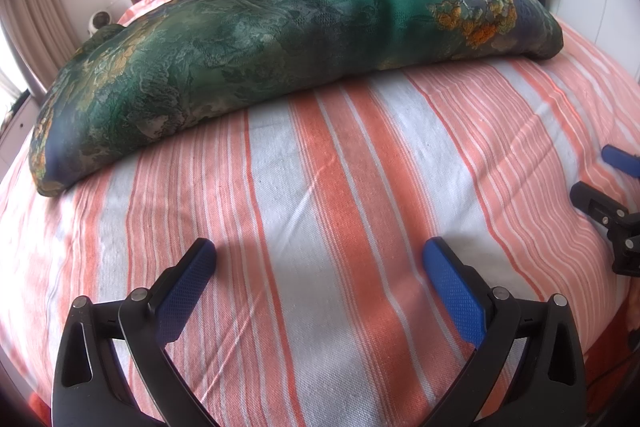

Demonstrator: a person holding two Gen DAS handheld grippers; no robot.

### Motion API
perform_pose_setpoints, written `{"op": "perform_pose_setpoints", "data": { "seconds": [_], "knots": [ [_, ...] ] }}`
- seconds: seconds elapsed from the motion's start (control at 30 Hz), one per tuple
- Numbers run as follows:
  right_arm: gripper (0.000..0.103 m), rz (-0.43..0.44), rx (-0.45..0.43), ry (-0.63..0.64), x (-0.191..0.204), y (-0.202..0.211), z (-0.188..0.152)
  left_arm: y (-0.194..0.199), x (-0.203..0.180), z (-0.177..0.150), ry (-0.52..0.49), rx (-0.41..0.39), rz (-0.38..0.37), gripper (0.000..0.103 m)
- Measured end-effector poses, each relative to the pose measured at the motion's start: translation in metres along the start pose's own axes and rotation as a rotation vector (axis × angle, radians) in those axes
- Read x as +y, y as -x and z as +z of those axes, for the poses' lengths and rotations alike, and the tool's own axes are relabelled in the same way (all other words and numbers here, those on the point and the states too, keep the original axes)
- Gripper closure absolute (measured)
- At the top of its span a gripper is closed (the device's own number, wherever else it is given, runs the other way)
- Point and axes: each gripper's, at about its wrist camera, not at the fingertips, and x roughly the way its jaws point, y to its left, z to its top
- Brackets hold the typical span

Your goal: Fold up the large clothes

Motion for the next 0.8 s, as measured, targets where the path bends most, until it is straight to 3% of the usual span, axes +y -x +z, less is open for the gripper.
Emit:
{"op": "perform_pose_setpoints", "data": {
  "seconds": [0.8],
  "knots": [
    [0.0, -0.001, 0.0, 0.002, -0.0004, 0.0002, 0.0, 0.0005, 0.0005, -0.001, -0.004, -0.004, -0.005, 0.001]
  ]
}}
